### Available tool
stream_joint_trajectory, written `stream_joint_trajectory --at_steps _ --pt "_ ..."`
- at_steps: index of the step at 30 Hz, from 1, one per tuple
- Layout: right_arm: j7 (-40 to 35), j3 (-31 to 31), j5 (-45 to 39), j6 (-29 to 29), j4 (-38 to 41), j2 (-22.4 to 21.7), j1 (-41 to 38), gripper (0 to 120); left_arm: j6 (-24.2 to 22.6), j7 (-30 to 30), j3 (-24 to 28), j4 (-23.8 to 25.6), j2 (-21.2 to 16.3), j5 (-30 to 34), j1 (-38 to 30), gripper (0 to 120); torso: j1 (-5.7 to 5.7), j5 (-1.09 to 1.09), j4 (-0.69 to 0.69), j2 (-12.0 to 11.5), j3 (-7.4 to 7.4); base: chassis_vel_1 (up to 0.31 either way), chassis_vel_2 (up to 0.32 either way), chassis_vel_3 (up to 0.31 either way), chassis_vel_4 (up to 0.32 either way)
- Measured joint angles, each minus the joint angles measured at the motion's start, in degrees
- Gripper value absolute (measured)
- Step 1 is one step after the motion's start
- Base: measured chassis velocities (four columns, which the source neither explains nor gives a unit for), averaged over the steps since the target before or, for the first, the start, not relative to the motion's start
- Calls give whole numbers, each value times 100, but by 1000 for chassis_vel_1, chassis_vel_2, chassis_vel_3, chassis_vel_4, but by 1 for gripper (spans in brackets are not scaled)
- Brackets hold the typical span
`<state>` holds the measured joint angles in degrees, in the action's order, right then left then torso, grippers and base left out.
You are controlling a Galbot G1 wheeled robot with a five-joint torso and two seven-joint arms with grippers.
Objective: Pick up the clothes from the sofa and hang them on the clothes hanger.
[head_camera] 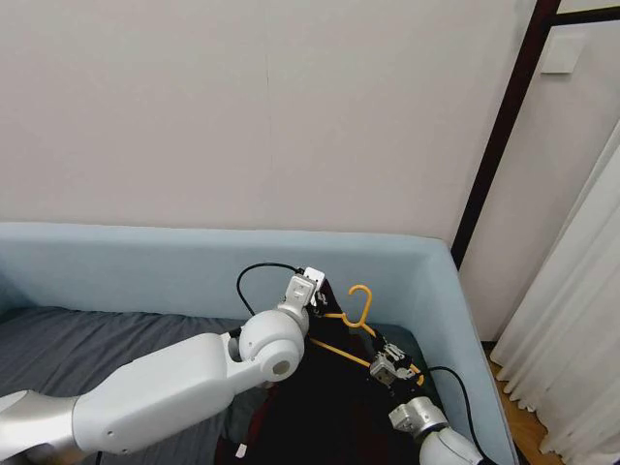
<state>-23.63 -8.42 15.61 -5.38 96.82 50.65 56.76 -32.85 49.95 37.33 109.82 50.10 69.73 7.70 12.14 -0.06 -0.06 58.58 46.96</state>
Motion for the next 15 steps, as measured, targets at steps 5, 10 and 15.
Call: stream_joint_trajectory --at_steps 5,10,15 --pt "16 150 29 42 145 -96 166 5 -43 -44 -136 61 -268 -9 15 0 0 0 -1 0 0 0 0 0 0" --pt "39 354 135 99 377 -214 396 5 -65 -105 -208 129 -556 -4 -54 0 0 0 -1 0 0 0 0 0 0" --pt "38 517 129 97 515 -300 516 5 -79 -141 -151 120 -595 5 -142 0 0 1 -2 0 0 0 0 0 0"
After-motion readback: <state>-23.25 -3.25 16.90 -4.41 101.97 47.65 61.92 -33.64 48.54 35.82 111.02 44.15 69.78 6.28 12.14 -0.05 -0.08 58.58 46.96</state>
